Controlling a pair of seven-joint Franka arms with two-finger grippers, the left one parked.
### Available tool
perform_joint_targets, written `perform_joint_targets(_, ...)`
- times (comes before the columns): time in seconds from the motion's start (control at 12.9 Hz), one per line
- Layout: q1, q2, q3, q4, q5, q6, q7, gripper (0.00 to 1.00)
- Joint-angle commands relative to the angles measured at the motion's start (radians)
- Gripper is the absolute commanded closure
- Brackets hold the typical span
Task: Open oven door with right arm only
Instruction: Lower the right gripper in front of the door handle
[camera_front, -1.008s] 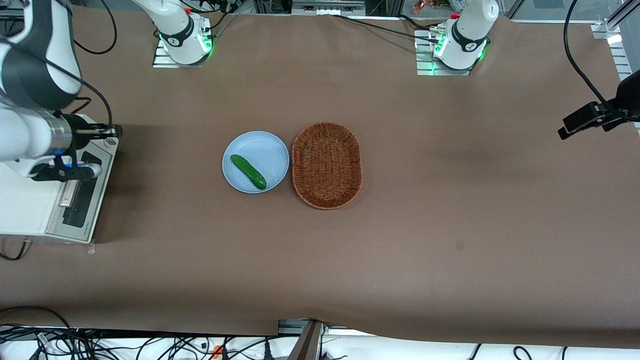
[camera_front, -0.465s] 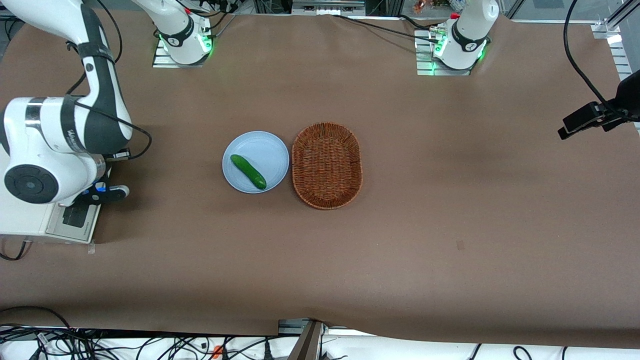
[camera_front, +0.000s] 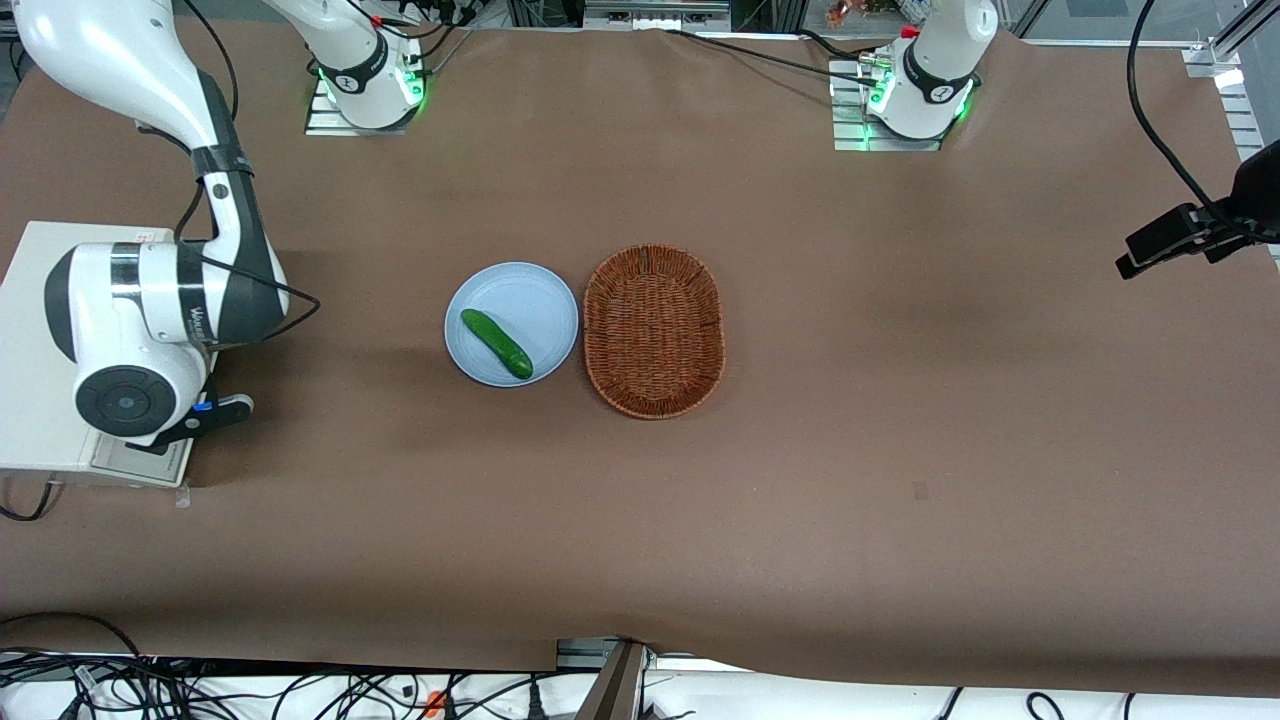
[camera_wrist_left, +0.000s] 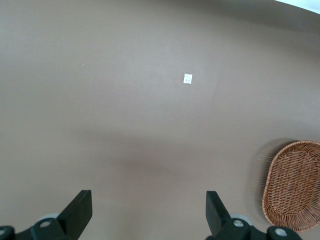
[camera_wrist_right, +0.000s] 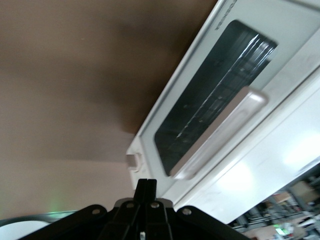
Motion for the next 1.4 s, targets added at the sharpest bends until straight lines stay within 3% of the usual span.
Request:
perform_joint_targets(0.0, -0.015, -0.008, -0.001, -0.039, -0.055, 0.060, -0.086, 1.00)
perform_joint_targets(0.31, -0.055, -0.009, -0.003, -0.044, -0.068, 0.082, -0.178, 1.00)
perform_joint_targets(1.32, -0.064, -0.037, -0.041, -0.105, -0.069, 0.089, -0.252, 1.00)
